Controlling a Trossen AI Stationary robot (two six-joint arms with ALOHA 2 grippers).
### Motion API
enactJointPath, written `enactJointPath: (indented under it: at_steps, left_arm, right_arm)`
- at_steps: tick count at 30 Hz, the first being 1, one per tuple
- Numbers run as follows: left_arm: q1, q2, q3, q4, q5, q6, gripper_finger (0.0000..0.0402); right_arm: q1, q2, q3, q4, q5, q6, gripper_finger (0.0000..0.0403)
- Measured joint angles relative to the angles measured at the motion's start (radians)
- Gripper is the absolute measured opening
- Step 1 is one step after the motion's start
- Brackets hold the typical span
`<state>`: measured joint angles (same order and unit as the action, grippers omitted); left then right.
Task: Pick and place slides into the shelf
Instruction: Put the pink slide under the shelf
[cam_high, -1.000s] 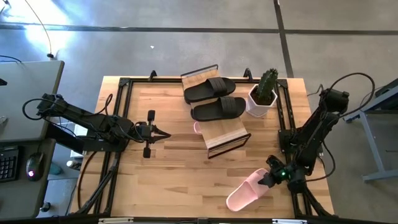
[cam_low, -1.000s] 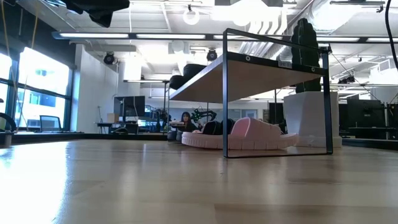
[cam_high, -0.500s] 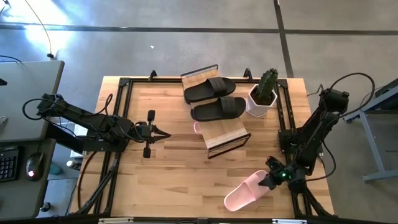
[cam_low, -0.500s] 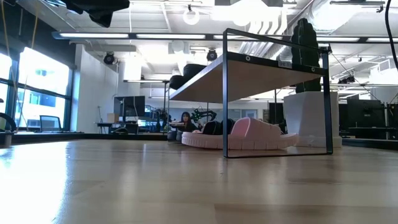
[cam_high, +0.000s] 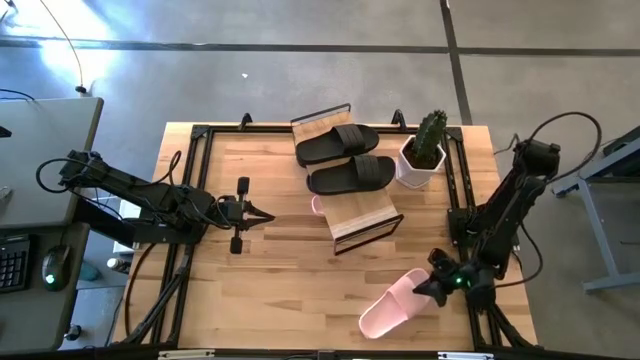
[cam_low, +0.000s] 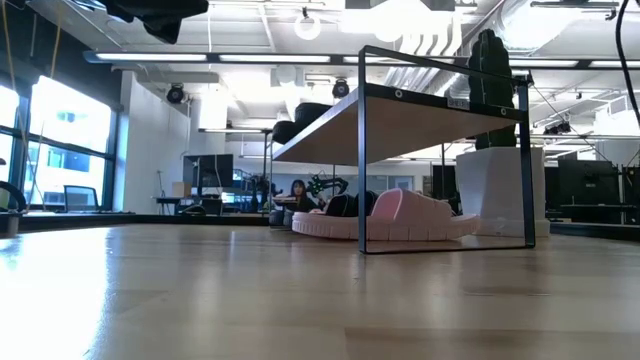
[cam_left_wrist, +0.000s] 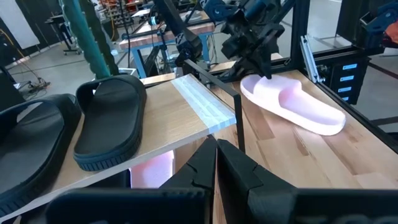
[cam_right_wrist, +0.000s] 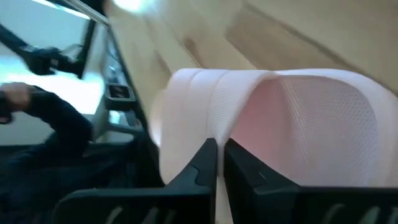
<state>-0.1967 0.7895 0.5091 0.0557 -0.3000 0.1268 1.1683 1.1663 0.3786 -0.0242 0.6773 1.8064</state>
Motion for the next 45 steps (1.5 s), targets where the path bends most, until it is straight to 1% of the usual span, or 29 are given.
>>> enactJointPath:
  at_steps: [6,12,18,22,25,29,31,34,36,39,41,45]
  left_arm:
    - [0.000,0.000,0.000,0.003,0.000,0.041,0.0005]
    - [0.000,0.000,0.000,0.003,0.002,0.073,0.0005]
    - [0.000,0.000,0.000,0.003,0.070,0.190,0.0001]
    - [0.000,0.015,0.001,0.005,0.095,0.313,0.0000]
    - [0.000,0.042,0.001,0.012,0.094,0.438,0.0001]
    - [0.000,0.096,0.001,0.048,0.073,0.662,0.0001]
    - [0.000,0.123,0.001,0.072,0.044,0.790,0.0001]
    - [0.000,0.162,0.001,0.139,-0.020,0.923,0.0000]
    - [0.000,0.185,0.001,0.186,-0.077,0.983,0.0001]
    - [-0.001,0.209,0.001,0.254,-0.143,1.062,0.0000]
    - [-0.012,0.222,0.001,0.295,-0.170,1.123,0.0001]
    - [-0.067,0.239,0.001,0.384,-0.245,1.272,0.0000]
  right_arm:
    - [0.000,-0.101,0.000,-0.003,0.130,-0.140,0.0001]
    - [-0.001,-0.189,0.000,-0.006,0.224,-0.251,0.0000]
    - [-0.003,-0.266,0.000,0.019,0.278,-0.382,0.0000]
    - [-0.003,-0.303,0.000,0.110,0.294,-0.512,0.0000]
    - [-0.003,-0.333,0.000,0.210,0.303,-0.652,0.0000]
    - [-0.003,-0.368,0.000,0.340,0.311,-0.880,0.0000]
    - [-0.006,-0.387,0.000,0.388,0.315,-0.978,0.0000]
    - [-0.034,-0.424,0.000,0.438,0.307,-1.088,0.0000]
    - [-0.069,-0.452,0.000,0.461,0.280,-1.140,0.0000]
    - [-0.144,-0.495,0.000,0.472,0.210,-1.185,0.0000]
    - [-0.203,-0.521,0.000,0.472,0.159,-1.199,0.0000]
    - [-0.327,-0.565,0.000,0.471,0.057,-1.213,0.0000]
